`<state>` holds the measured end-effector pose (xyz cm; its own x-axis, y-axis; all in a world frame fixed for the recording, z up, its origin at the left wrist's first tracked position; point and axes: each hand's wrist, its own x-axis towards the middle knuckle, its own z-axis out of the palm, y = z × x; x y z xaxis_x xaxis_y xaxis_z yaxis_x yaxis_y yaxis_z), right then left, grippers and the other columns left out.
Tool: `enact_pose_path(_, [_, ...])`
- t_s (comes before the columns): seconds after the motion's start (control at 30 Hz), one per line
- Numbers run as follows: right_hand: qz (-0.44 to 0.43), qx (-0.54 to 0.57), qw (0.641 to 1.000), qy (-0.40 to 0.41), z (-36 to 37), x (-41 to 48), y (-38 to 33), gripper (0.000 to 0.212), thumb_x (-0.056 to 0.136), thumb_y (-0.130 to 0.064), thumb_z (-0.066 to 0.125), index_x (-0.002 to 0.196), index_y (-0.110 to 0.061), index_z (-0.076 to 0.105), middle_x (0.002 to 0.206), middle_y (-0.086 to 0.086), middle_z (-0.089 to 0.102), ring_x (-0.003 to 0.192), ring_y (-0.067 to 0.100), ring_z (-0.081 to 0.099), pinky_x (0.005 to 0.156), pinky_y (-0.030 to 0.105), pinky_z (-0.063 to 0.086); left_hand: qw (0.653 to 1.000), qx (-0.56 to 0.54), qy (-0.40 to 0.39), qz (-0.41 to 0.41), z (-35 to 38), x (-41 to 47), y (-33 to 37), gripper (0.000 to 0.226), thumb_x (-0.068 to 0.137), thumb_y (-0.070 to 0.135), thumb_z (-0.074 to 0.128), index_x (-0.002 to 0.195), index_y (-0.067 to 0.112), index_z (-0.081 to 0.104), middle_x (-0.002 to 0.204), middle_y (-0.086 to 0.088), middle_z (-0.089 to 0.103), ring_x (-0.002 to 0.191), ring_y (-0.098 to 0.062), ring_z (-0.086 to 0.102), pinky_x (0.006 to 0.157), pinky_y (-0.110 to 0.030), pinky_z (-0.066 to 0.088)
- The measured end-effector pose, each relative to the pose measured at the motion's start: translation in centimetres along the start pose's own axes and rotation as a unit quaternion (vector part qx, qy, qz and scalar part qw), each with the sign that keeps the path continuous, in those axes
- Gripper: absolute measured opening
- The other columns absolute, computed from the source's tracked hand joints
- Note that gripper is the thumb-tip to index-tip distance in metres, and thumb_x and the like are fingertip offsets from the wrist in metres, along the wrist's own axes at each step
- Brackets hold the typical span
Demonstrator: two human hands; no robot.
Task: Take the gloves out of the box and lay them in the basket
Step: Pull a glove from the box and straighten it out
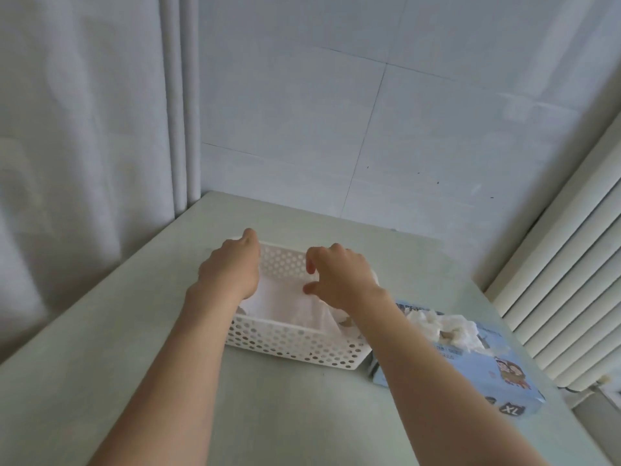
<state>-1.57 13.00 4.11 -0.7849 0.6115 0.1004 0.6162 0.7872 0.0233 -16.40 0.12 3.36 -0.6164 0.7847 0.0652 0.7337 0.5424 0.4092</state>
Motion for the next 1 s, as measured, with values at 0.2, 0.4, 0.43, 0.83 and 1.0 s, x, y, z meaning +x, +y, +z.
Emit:
enact_pose_path(0.2, [0.016,-0.046,0.998,0.027,-0.8,-0.6,-0.3,0.016,0.097,-0.020,0.072,0.112,-0.018,0.066,0.105,0.005,0.066,0.092,0.031,0.067,0.073,0.037,0.052,0.999,0.036,-0.001,0.022,0.3,-0.2,0.2,0.046,0.094,-0.009,0.041,0.133,0.014,0.049,0.134,-0.013,0.050,0.117,-0.037,0.057,0.096,-0.046,0.051])
enact_pose_path(0.4, [0.081,0.097,0.981,-0.146,-2.9,-2.6,1.2,0.010,0.094,-0.010,0.071,0.103,-0.007,0.073,0.092,0.009,0.070,0.060,0.021,0.078,0.076,0.042,0.067,0.992,0.061,-0.070,0.085,0.5,-0.1,1.3,0.040,0.102,0.000,0.050,0.127,0.026,0.067,0.140,-0.001,0.047,0.132,-0.027,0.043,0.107,-0.035,0.038])
enact_pose_path(0.43, [0.075,0.107,0.981,-0.144,-2.9,-2.7,1.1,0.012,0.092,-0.015,0.075,0.101,-0.007,0.074,0.088,0.008,0.071,0.061,0.020,0.078,0.077,0.042,0.067,0.990,0.046,-0.098,0.085,0.7,0.0,1.4,0.031,0.103,0.009,0.058,0.127,0.025,0.069,0.141,-0.001,0.049,0.132,-0.025,0.047,0.106,-0.033,0.037])
enact_pose_path(0.83, [0.023,-0.073,0.996,-0.046,-0.4,-2.3,0.0,0.038,0.084,0.013,0.058,0.107,-0.014,0.069,0.106,0.006,0.066,0.087,0.028,0.068,0.068,0.035,0.055,0.964,0.105,-0.245,0.017,7.0,5.8,-1.8,0.055,0.065,0.056,0.073,0.115,0.067,0.053,0.141,0.008,0.056,0.123,-0.026,0.059,0.102,-0.046,0.052])
enact_pose_path(1.0, [-0.007,0.071,0.991,-0.116,-0.6,-2.4,-0.3,0.020,0.086,-0.020,0.070,0.102,-0.032,0.073,0.100,-0.008,0.063,0.101,0.013,0.057,0.083,0.035,0.054,0.954,0.113,-0.278,0.005,2.6,1.1,1.0,0.069,0.075,0.068,0.063,0.137,0.074,0.036,0.156,-0.001,0.030,0.134,-0.038,0.049,0.107,-0.053,0.048])
